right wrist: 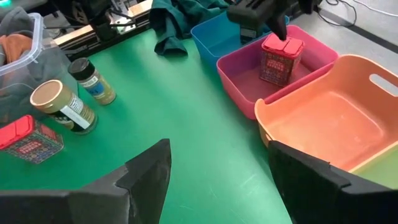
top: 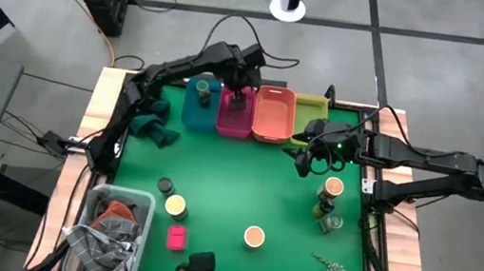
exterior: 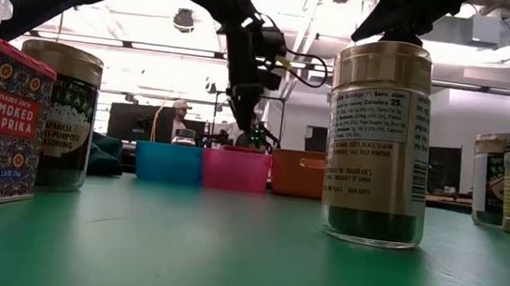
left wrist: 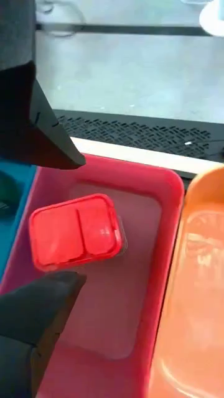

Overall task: Sort spices by type
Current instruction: Put the left black spice bottle into the orange bin

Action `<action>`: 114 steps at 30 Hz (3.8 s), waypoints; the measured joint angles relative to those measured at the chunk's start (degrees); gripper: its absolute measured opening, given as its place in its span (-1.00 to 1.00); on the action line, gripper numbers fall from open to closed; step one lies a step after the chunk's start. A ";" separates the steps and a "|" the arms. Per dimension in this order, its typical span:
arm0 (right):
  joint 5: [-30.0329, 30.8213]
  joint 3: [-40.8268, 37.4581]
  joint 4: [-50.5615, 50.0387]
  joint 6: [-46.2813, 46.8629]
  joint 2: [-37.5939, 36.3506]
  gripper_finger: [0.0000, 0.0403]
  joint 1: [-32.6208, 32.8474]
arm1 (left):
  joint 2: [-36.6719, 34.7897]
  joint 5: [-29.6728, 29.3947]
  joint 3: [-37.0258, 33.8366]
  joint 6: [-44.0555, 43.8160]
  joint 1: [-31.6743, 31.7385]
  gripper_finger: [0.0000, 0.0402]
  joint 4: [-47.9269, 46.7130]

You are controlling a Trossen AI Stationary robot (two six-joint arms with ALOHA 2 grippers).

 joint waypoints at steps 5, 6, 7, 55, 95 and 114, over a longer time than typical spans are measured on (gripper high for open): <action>0.00 0.00 -4.13 0.03 -0.94 0.44 0.00 | -0.04 2.87 6.76 -11.31 -0.60 0.34 -11.24; 0.00 0.00 -5.24 0.19 -1.43 0.44 0.00 | -0.19 4.57 7.51 -13.74 -0.82 0.34 -14.33; 0.00 0.00 -6.48 0.44 -1.99 0.44 0.01 | -0.97 6.81 7.20 -15.99 -1.14 0.34 -16.61; 0.02 0.00 -2.71 -4.09 -6.08 0.44 6.69 | -52.13 12.44 -67.49 -100.50 -39.77 0.83 3.37; 0.04 0.00 -3.15 -4.97 -5.84 0.44 5.44 | -43.99 13.22 -71.35 -97.73 -39.19 -0.07 15.59; 0.02 0.00 -5.75 -1.03 -5.55 0.44 5.26 | -43.87 14.86 -53.88 -67.24 -11.09 -0.07 16.07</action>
